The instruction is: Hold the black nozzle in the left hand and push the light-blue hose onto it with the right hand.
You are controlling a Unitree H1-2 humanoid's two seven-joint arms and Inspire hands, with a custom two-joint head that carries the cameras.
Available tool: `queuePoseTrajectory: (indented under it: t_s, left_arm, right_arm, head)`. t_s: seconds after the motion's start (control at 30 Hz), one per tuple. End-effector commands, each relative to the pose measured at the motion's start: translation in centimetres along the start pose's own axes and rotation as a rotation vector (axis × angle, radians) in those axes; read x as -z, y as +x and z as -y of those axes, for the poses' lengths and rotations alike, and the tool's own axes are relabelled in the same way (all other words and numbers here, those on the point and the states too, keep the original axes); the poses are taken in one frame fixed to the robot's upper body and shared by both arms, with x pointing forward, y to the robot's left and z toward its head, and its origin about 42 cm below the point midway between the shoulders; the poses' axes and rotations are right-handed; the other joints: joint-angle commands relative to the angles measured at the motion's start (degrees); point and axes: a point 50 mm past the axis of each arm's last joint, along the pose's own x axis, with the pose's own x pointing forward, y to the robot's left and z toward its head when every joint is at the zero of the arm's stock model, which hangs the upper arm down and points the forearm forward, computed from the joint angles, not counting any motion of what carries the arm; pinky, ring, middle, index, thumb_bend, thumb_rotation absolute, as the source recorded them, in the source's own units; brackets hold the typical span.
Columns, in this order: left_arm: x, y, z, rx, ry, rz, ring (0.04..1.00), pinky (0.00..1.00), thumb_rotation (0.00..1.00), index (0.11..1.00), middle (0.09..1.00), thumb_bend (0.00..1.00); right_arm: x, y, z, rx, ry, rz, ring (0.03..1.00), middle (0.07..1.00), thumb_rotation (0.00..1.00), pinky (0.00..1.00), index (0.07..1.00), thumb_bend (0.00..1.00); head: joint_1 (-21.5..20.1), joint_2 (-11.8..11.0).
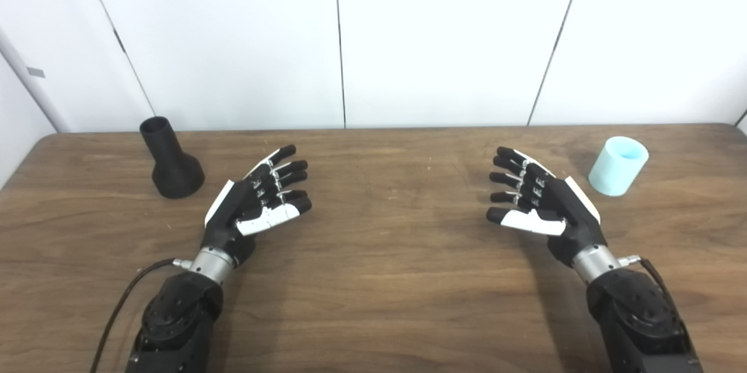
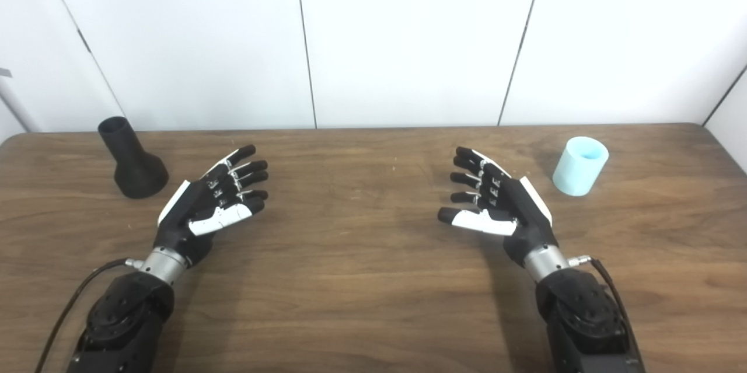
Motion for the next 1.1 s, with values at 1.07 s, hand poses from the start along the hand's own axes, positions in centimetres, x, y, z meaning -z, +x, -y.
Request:
queuePoseTrajectory:
  t_s: [1.07]
  left_arm:
    - [-1.1,0.7,0.3,0.027,0.049,0.051,0.837,0.70,0.18,0.835,0.806,0.70]
  right_arm:
    - [-1.8,0.3,1.0,0.004,-0.005,0.109,0.843,0.898,0.18,0.72,0.879,0.82]
  head:
    - [3.3,0.5]
